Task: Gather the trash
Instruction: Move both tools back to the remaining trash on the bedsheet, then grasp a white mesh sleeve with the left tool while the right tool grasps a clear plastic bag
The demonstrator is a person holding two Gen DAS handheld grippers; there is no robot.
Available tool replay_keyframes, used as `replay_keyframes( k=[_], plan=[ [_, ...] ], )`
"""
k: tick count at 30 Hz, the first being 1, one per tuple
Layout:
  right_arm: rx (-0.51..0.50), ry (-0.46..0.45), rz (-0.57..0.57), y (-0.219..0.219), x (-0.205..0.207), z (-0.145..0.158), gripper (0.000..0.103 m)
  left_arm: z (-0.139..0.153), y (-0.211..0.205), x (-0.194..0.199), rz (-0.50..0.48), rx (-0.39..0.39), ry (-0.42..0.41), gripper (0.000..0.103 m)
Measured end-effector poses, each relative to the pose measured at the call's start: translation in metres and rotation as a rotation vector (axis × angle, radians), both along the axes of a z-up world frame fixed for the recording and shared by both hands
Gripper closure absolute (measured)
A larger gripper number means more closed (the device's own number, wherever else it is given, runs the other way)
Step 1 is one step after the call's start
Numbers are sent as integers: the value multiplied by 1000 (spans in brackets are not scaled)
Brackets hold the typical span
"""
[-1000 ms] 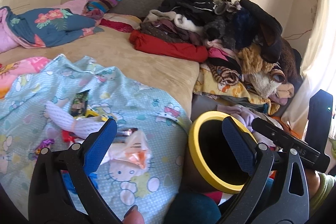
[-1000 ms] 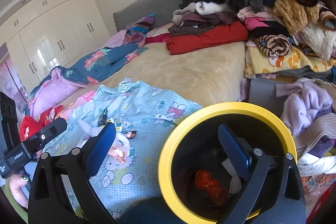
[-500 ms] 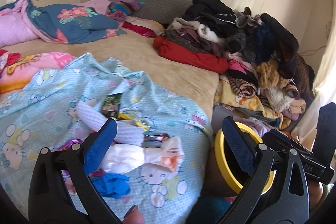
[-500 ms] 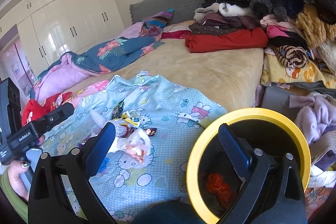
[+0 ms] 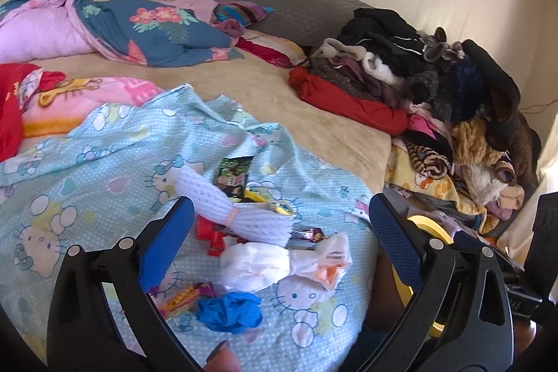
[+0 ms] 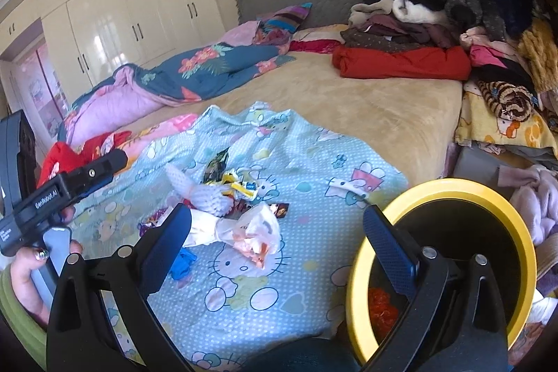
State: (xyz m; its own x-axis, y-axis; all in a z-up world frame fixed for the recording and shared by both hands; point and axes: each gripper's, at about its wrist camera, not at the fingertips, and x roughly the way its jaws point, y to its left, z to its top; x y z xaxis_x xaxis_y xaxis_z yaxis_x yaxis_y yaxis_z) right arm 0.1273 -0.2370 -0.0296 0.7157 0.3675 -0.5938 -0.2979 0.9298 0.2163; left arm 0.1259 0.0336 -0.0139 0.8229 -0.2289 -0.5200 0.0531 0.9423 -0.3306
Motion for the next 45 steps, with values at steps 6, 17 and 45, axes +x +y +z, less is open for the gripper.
replay_keyframes(
  k=[6,17,45],
  plan=[
    [-20,7,34,21,8,-11,7,-11,17,6,45,-7,11,11],
    [-43,46,61,40,34,-37,7,-34,36,36,89,-52,79,11],
    [9,235,131,61,82,-95,71,-98,63,108,212,-203,336,71]
  ],
)
